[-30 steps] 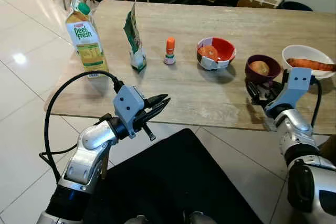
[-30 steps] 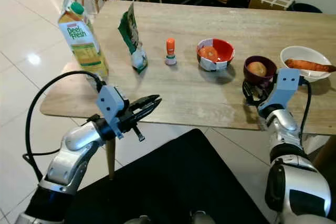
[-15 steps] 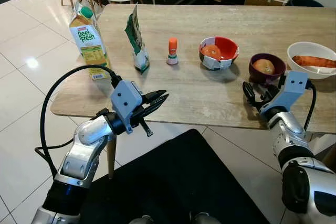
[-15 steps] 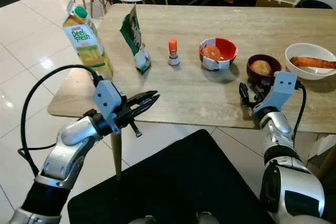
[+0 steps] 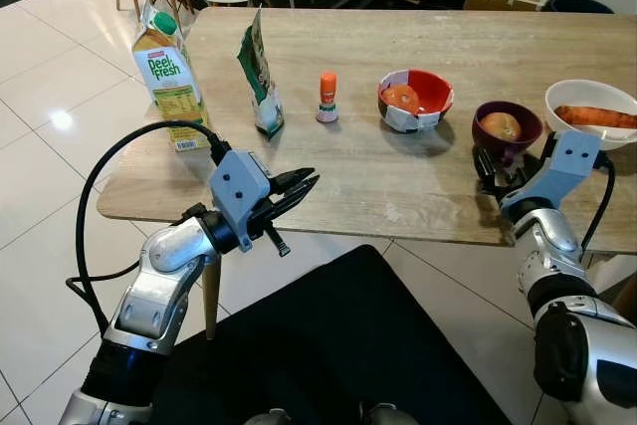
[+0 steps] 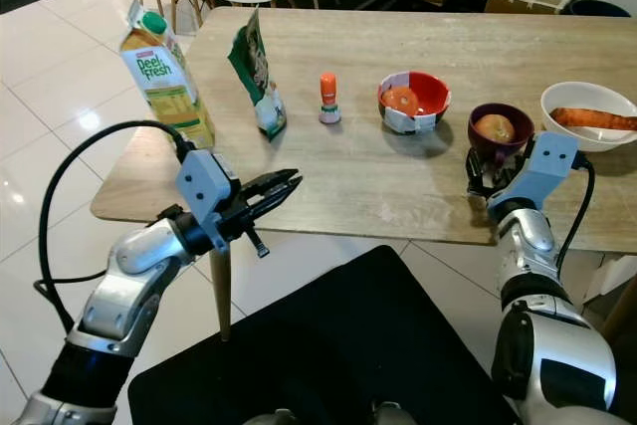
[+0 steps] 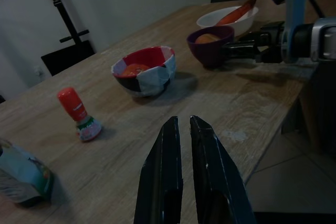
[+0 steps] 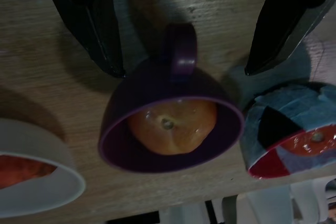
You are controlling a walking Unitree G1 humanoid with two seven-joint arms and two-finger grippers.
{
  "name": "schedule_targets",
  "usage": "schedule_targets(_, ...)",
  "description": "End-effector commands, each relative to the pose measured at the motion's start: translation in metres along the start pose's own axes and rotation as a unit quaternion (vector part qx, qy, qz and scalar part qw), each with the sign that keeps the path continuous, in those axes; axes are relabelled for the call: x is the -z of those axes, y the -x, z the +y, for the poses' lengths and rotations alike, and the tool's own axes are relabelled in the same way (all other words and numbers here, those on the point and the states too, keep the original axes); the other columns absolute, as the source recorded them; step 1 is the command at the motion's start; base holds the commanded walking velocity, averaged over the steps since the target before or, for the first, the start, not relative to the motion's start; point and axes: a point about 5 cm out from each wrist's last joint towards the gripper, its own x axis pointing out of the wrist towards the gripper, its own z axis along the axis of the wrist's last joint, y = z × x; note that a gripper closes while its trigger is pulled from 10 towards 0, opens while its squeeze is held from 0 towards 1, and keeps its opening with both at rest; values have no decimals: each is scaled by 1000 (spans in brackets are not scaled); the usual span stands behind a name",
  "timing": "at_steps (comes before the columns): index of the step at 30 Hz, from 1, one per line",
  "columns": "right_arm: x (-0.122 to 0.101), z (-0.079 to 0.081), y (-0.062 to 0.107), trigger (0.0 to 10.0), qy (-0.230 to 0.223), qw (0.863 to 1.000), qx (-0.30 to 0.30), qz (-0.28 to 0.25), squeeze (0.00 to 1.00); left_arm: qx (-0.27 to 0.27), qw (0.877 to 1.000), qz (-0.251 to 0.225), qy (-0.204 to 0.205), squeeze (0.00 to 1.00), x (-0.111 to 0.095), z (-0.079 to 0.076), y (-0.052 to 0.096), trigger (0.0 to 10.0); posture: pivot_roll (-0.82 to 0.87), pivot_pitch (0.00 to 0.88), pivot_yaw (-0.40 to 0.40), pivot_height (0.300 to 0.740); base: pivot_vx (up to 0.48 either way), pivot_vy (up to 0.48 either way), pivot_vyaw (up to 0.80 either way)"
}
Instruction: Restocking fridge
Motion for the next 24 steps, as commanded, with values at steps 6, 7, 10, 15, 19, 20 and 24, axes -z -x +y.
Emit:
schedule_targets(6,8,9,2,10000,-2,1000,9,3,0,-11,1000,1,-1,0,3,2,-1,10000,58,140,56,740,0,0,0)
schedule_targets(7,9,11,1,10000,0,1000,8,5,0,-11,1000,1,-1,0,3,2,-1,10000,57,140,54,740,0,0,0)
schedule_targets(10,9,12,1,10000,1,1000,7,6,0,-12,1000,1,-1,0,3,2,-1,10000,57,141,53,740,0,0,0)
schedule_targets(15,9,16,-1,10000,4,1000,5,7,0,-14,1000,1,-1,0,3,1,-1,10000,56,142,49,740,0,0,0)
schedule_targets(19,6,23,-3,10000,15,1000,3,-4,0,-17,1000,0,-2,0,3,2,-2,10000,55,151,46,740,0,0,0)
schedule_targets(20,5,25,-4,10000,17,1000,2,-6,0,-18,1000,0,-2,0,3,2,-2,10000,55,153,46,740,0,0,0)
schedule_targets(24,3,30,-6,10000,20,1000,7,-14,0,-19,1000,-2,-2,0,2,2,-2,10000,56,158,43,740,0,0,0)
